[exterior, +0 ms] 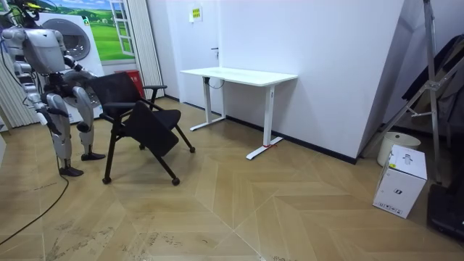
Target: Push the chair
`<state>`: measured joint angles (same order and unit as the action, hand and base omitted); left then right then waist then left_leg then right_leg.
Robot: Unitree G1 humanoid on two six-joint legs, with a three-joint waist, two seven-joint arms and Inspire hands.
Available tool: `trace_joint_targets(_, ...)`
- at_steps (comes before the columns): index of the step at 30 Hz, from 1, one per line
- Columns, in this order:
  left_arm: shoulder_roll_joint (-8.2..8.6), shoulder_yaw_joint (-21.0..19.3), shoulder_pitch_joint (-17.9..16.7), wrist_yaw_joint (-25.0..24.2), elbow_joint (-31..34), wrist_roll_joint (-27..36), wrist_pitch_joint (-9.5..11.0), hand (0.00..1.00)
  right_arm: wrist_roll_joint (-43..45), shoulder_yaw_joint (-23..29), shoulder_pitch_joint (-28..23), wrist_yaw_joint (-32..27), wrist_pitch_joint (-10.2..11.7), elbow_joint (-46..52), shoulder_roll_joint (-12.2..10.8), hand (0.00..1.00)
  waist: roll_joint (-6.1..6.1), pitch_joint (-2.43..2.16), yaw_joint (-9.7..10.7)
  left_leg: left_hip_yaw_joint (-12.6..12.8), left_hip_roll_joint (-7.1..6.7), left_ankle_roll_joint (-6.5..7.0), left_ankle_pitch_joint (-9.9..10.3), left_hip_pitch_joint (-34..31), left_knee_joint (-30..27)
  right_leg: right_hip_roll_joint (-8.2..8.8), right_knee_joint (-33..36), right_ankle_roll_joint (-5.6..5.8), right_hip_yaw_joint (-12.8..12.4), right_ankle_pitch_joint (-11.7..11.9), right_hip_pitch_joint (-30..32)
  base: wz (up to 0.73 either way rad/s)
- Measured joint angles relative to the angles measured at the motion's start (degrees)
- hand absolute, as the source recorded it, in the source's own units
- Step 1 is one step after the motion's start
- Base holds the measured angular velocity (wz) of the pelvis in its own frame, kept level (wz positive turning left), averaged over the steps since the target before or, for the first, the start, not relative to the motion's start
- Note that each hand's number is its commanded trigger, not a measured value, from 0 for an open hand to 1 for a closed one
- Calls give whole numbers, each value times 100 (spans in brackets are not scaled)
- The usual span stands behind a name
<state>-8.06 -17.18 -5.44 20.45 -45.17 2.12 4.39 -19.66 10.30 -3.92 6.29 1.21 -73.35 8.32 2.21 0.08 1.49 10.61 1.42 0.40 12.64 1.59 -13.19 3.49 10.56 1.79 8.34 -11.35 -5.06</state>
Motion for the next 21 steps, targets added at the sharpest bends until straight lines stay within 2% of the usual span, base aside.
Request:
trace_joint_targets(2, -53, 85, 111, 67, 108, -368, 23, 0, -10, -2, 7, 18, 4, -4, 9, 0, 2, -1, 10, -16, -5, 4, -2, 5, 0, 6, 2, 0, 23, 0, -9, 2)
trace_joint_targets(7, -84, 344, 111, 248, 1148, -1187, 74, 0, -15, -9, 36, 17, 3, 8, 17, 0, 2, 3, 37, -18, -4, 4, -3, -5, 8, 0, 5, 0, -12, 0, 0, 0)
trace_joint_targets(14, -105, 440, 115, 257, 2207, -2290, 96, 0, -6, -11, 46, 169, 10, -11, 22, 0, -13, 12, 146, -29, -3, 4, -3, -15, -1, -2, 0, 1, -17, 0, 15, 0)
trace_joint_targets(16, -105, 553, 120, 262, 2574, -2787, 101, 0, -7, -112, 27, 204, 10, -4, 18, 0, -35, 25, 157, -28, -3, 4, -3, -13, -1, -1, -1, 1, -1, 0, 9, 0)
trace_joint_targets(21, -122, 997, 144, 254, 2861, -3629, 99, 0, -15, -236, 90, 300, 9, -21, 14, 0, -46, 25, 214, -26, -3, 4, -3, -24, 23, 4, 0, 1, 59, -1, 7, 0)
